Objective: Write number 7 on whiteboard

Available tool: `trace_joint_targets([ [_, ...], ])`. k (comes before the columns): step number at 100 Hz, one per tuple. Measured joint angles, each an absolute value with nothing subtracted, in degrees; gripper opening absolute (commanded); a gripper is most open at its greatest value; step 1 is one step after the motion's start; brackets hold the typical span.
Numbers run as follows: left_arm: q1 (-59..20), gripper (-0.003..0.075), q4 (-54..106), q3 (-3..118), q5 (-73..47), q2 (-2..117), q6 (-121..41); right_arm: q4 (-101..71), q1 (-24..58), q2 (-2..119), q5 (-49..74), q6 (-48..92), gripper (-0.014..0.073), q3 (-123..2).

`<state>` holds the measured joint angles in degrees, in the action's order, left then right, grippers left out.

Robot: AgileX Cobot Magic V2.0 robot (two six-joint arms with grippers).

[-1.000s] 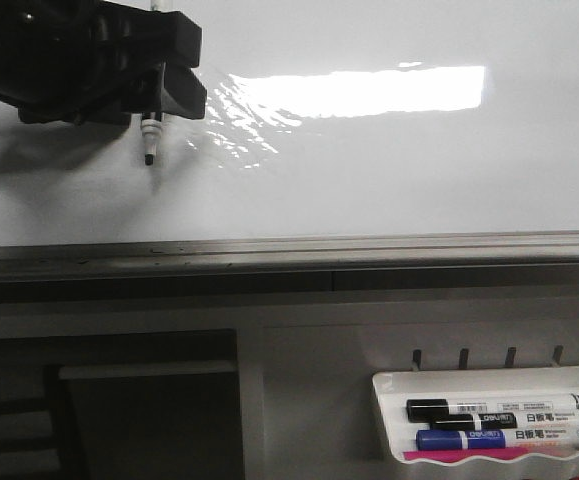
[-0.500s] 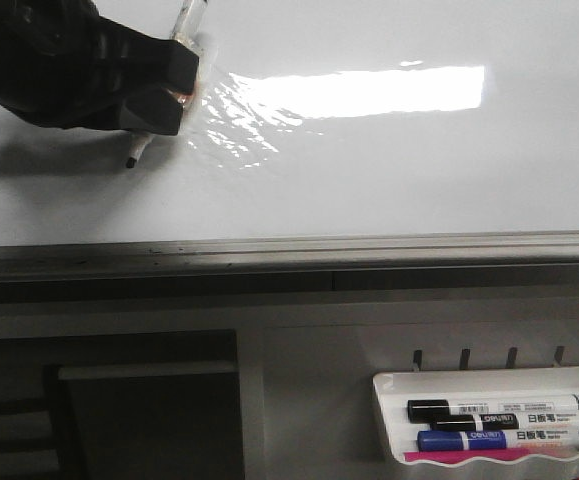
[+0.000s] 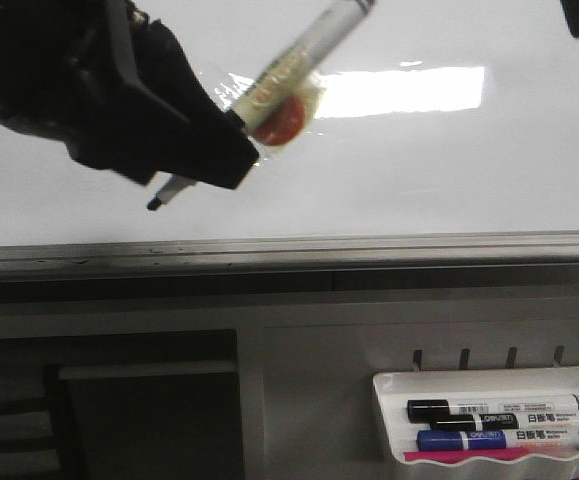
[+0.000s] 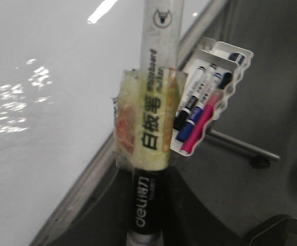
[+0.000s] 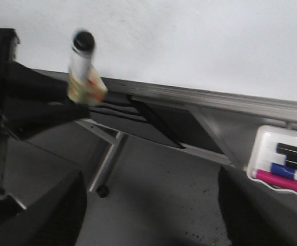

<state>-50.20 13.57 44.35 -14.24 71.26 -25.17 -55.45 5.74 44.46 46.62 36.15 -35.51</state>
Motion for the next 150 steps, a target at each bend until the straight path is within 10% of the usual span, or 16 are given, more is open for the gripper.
trace_joint_targets([
  [106, -58.0, -0.002, 10.9, 44.4, -15.0, 71.2, -25.3, -67.0, 10.6, 65.7, 61.3, 46.4, 0.0462, -44.6],
  [150, -58.0, -0.002, 10.9, 44.4, -12.5, 71.2, -25.3, -66.2, 11.1, 65.8, 60.4, 49.4, -0.0013, -44.6],
])
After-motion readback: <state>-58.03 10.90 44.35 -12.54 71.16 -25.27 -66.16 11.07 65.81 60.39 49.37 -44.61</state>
